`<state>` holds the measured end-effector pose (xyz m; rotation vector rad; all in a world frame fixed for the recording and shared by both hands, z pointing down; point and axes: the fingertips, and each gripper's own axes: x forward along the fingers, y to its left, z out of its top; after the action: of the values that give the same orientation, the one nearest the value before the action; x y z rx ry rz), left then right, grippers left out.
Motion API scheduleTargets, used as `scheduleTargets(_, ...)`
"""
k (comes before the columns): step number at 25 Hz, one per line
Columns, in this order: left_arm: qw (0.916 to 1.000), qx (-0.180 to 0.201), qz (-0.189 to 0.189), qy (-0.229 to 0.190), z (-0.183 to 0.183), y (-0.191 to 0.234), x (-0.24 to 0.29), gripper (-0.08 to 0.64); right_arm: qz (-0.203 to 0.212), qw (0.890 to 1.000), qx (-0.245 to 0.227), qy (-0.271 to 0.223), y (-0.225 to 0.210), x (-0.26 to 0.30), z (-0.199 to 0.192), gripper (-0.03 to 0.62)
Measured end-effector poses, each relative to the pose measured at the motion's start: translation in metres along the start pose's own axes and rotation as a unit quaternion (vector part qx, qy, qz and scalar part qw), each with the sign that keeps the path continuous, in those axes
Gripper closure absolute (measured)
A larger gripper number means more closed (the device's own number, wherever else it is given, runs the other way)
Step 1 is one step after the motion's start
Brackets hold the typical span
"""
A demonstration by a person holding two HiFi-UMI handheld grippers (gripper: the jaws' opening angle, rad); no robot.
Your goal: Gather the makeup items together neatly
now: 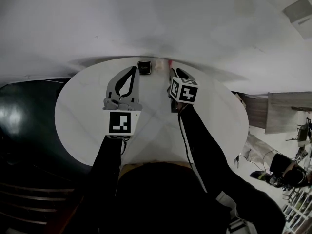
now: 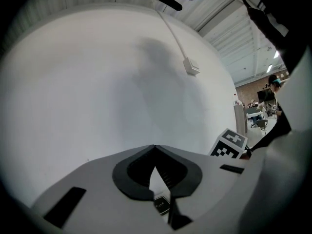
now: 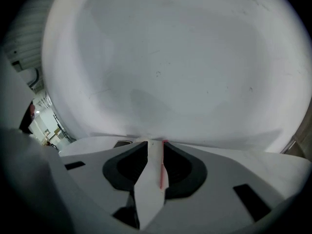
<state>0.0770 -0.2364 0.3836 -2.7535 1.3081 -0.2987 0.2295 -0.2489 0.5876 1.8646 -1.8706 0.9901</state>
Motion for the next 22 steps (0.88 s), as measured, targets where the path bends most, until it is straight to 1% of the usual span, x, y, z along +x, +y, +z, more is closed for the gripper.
scheduleTargets(3,0.9999,-0.01,0.008,-0.005,0.004,-0.008,-0.009,0.543,0.013,0.999,-0.028,-0.027,0.006,-0.016,0.009,0.476)
scheduleTargets(6,0.9999,-0.002,0.01,-0.011,0.014,-0.018,-0.015,0.543,0.029,0.997,-0.055,-0.053,0.013,-0.034,0.019,0.476)
scheduleTargets(9,0.9997,0.001,0.014,-0.019,0.023,-0.028,-0.021,0.543,0.047,0.991,-0.092,-0.082,0.021,-0.054,0.028,0.476)
scheduleTargets(12,0.9995,-0.002,0.021,-0.022,0.029,-0.037,-0.028,0.543,0.059,0.983,-0.128,-0.119,0.027,-0.077,0.038,0.476)
scheduleTargets(17,0.9993,0.005,0.023,-0.03,0.042,-0.049,-0.037,0.543,0.073,0.969,-0.163,-0.173,0.036,-0.125,0.058,0.476)
scheduleTargets(20,0.9989,0.002,0.017,-0.044,0.051,-0.055,-0.043,0.543,0.078,0.956,-0.188,-0.21,0.046,-0.155,0.071,0.476)
scheduleTargets(22,0.9988,-0.003,0.015,-0.048,0.055,-0.055,-0.049,0.543,0.078,0.946,-0.203,-0.242,0.055,-0.175,0.079,0.476)
